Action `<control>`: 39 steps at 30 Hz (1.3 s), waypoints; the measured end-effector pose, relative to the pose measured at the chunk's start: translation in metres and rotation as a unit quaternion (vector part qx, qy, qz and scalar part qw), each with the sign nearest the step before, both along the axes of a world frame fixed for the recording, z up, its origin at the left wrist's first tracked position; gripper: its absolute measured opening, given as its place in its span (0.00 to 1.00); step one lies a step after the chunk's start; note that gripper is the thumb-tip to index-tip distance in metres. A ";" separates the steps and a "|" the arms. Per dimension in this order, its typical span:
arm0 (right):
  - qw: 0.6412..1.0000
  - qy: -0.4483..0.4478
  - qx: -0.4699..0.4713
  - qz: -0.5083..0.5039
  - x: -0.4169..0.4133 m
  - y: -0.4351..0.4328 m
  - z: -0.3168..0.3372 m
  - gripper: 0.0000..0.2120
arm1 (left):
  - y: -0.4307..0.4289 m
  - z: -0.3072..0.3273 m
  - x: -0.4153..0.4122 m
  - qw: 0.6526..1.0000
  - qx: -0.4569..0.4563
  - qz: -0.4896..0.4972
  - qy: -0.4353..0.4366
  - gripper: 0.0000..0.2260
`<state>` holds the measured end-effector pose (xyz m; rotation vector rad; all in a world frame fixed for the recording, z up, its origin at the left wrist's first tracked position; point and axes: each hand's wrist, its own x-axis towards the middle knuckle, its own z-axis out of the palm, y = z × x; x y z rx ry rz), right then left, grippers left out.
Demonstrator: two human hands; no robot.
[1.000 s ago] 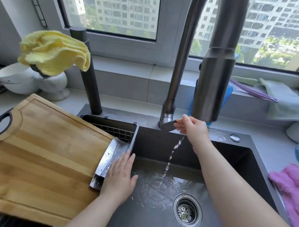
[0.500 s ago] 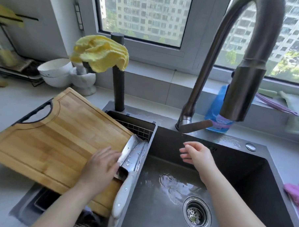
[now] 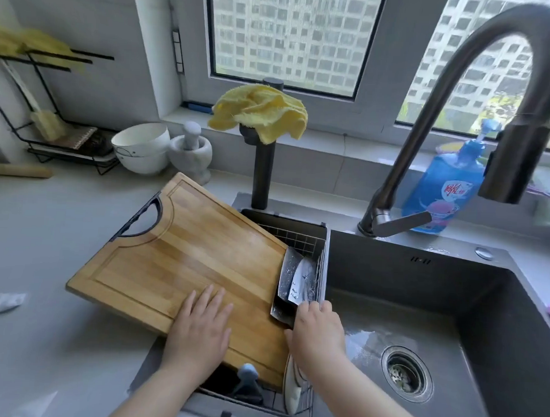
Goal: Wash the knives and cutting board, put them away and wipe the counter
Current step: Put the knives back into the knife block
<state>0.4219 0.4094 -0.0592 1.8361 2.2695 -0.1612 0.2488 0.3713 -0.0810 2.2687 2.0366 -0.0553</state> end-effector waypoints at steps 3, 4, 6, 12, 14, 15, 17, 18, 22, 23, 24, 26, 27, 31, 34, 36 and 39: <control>0.997 -0.065 -0.011 -0.045 -0.013 0.000 -0.007 0.21 | 0.001 -0.010 -0.004 0.999 0.029 0.008 0.023 0.22; 0.995 -0.080 -0.021 -0.057 -0.018 0.000 -0.004 0.21 | 0.001 -0.010 -0.004 0.999 0.030 0.003 0.029 0.22; 0.990 -0.102 -0.055 -0.078 -0.028 0.000 0.002 0.22 | 0.001 -0.011 -0.007 0.999 0.022 -0.014 0.027 0.16; 0.980 -0.151 -0.087 -0.097 -0.043 0.006 0.013 0.23 | 0.003 -0.003 -0.006 0.999 0.042 -0.007 -0.002 0.23; 0.981 -0.152 -0.086 -0.084 -0.044 0.005 0.018 0.22 | -0.001 0.007 -0.003 1.000 0.014 0.006 0.002 0.24; 0.983 -0.144 -0.080 -0.086 -0.045 0.004 0.021 0.21 | -0.001 0.006 -0.003 0.999 0.037 -0.005 0.016 0.23; 0.986 -0.121 -0.077 -0.090 -0.047 0.003 0.030 0.21 | -0.002 0.006 -0.002 1.000 0.030 -0.004 0.006 0.22; 0.987 -0.109 -0.075 -0.089 -0.048 0.003 0.035 0.21 | -0.002 0.007 -0.002 0.999 0.034 -0.004 0.004 0.22; 0.990 -0.088 -0.062 -0.091 -0.046 0.007 0.052 0.22 | -0.003 0.007 -0.004 1.000 0.019 -0.006 0.000 0.22; 0.991 -0.080 -0.054 -0.094 -0.043 0.008 0.055 0.21 | -0.002 0.009 -0.004 1.000 0.017 -0.007 0.004 0.22; 0.992 -0.073 -0.045 -0.094 -0.039 0.009 0.059 0.20 | -0.002 0.008 -0.004 1.000 0.010 -0.007 0.014 0.22; 0.994 -0.070 -0.022 -0.086 -0.030 0.008 0.068 0.18 | -0.002 0.005 -0.005 1.000 0.026 -0.005 0.014 0.22; 0.994 -0.075 -0.008 -0.083 -0.024 0.007 0.073 0.17 | -0.002 0.006 -0.005 0.999 0.042 -0.002 0.012 0.23; 0.990 -0.074 0.028 -0.114 0.012 0.006 0.101 0.14 | 0.002 -0.012 -0.007 0.998 0.064 -0.023 -0.003 0.21; 0.985 -0.094 0.016 -0.141 0.049 0.005 0.123 0.14 | 0.001 -0.005 -0.005 0.995 0.092 -0.022 0.015 0.14; 0.982 -0.093 0.008 -0.163 0.076 0.003 0.130 0.20 | -0.005 0.007 -0.001 0.999 0.044 -0.021 0.006 0.16; 0.978 -0.059 -0.016 -0.197 0.105 -0.004 0.134 0.25 | -0.004 0.006 -0.001 0.999 0.023 -0.002 0.032 0.21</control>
